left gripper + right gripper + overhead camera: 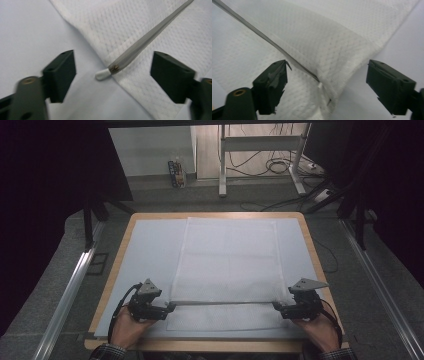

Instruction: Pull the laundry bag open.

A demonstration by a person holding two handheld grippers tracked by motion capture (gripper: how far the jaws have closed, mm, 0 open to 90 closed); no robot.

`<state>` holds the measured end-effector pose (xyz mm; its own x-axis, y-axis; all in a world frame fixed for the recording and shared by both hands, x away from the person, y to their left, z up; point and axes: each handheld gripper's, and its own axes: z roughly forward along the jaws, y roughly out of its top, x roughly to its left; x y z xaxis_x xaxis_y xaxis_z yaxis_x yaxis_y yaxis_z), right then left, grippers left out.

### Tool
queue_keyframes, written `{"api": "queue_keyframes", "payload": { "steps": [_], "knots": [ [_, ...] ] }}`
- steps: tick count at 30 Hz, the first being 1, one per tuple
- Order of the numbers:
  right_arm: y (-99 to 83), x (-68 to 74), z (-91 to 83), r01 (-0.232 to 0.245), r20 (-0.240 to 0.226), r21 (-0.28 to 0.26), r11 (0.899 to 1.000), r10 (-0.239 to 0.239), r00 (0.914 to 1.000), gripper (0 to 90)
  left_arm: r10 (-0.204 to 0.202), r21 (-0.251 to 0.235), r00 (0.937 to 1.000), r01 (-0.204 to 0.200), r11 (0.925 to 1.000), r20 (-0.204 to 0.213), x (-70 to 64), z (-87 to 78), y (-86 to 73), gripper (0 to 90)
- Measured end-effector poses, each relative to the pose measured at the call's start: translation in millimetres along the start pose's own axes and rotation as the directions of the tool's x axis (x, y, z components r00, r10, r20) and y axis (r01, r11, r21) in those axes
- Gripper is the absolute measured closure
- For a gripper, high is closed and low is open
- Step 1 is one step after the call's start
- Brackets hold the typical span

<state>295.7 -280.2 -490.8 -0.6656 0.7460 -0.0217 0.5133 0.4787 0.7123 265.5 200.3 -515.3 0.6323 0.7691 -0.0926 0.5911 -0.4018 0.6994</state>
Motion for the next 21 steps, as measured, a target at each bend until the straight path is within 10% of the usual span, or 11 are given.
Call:
{"api": "queue_keyframes", "payload": {
  "steps": [10,21],
  "knots": [
    [-3.2,9.0,-0.6,0.033,-0.048,0.004,0.999,-0.033,0.9983,0.6,-0.033,-0.056,0.9987,0.035,0.9978,0.040,-5.7,-17.8,3.6,2.5],
    [-9.2,13.3,-14.1,-0.012,-0.054,-0.042,0.999,0.010,0.9985,0.0,-0.004,-0.078,0.9991,0.001,0.9969,-0.041,-11.2,-30.1,-14.0,0.3]
  ]
}}
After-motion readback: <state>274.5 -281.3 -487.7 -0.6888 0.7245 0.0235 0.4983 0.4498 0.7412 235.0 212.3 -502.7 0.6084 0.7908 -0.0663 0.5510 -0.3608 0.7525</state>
